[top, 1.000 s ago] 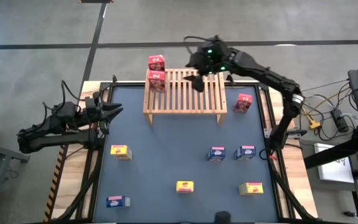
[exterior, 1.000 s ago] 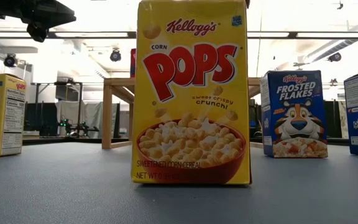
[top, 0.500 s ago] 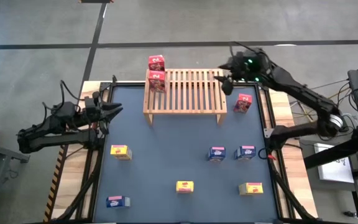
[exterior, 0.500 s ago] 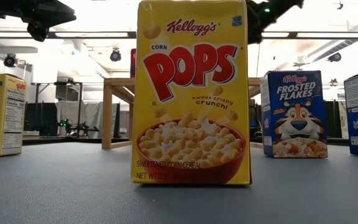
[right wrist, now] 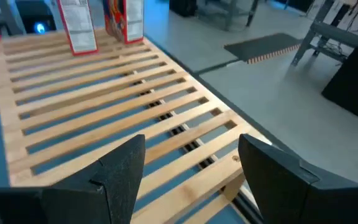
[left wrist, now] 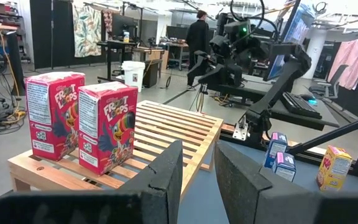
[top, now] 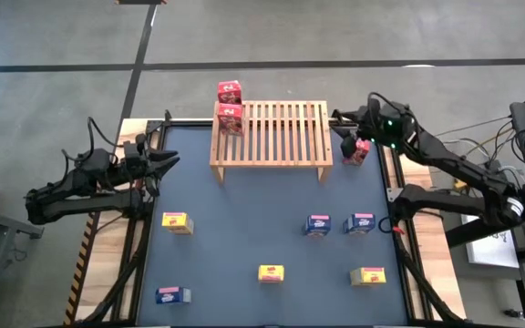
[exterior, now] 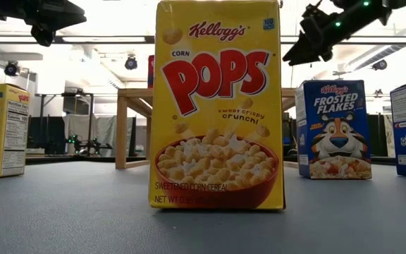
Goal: Stack cereal on shelf
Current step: Put the red cereal box aligned with the other red cereal boxes on the shelf
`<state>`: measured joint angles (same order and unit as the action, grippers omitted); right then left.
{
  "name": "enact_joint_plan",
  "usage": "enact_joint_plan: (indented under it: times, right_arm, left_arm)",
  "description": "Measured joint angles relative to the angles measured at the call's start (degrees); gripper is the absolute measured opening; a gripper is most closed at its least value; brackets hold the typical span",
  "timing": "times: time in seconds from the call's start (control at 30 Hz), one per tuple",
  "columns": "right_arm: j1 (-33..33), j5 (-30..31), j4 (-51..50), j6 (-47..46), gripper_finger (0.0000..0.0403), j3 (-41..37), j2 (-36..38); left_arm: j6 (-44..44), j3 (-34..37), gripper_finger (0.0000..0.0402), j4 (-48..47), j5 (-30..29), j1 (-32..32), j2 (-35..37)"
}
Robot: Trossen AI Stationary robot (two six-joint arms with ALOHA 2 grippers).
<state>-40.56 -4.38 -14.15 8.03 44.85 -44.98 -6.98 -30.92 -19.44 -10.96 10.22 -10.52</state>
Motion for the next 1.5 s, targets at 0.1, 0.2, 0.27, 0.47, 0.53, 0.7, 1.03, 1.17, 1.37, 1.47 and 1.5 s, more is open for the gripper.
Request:
enact_joint_plan:
  times: [0.1, 0.2, 0.27, 0.47, 0.53, 0.7, 1.03, 1.17, 1.37, 1.47, 1.5]
  right_arm:
    - [0.0, 0.1, 0.0, -1.3, 0.0247, -2.9, 2.5]
    - [0.0, 0.1, -0.1, -1.6, 0.0246, -5.2, 4.2]
    - [0.0, 0.9, -0.1, -2.1, 0.0247, -6.2, 4.9]
    - [0.0, 3.5, -0.3, -2.7, 0.0244, -8.2, 5.5]
    - [0.0, 3.6, -0.8, -2.8, 0.0244, -7.9, 5.1]
    - [-0.5, 6.5, -12.4, -3.6, 0.0253, -2.0, 1.8]
    - [-0.6, 13.7, -27.0, 0.1, 0.0281, 5.0, -7.6]
    - [-1.4, 14.9, -36.1, 1.5, 0.0291, 10.2, -11.8]
    - [-2.5, 14.9, -43.8, 10.6, 0.0295, 17.2, -16.5]
    - [-4.0, 14.5, -45.3, 15.1, 0.0296, 18.7, -17.9]
    - [-4.6, 14.0, -45.8, 16.2, 0.0297, 18.7, -18.2]
  left_arm:
    - [0.0, 0.0, 0.0076, 0.0, 0.0, 0.0, 0.0]
    - [0.0, 0.0, 0.0076, 0.0, 0.0, 0.0, 0.0]
    - [0.0, 0.0, 0.0076, 0.0, 0.0, 0.0, 0.0]
    - [-0.3, 0.0, 0.0076, 0.0, 0.0, 0.0, 0.0]
    - [-1.4, 0.0, 0.0076, 0.0, 0.0, 0.0, 0.0]
    - [-1.5, 0.0, 0.0076, 0.1, -0.4, 0.0, 0.0]
    - [-1.0, 0.0, 0.0117, 0.1, -0.5, 0.0, 0.0]
    - [-1.0, 0.0, 0.0145, 0.1, -0.5, 0.0, 0.0]
    - [-1.0, 0.0, 0.0172, 0.1, -0.5, 0.0, 0.0]
    - [-1.0, 0.0, 0.0179, 0.0, -0.5, 0.0, 0.0]
    - [-1.0, 0.0, 0.018, 0.0, -0.5, 0.0, 0.0]
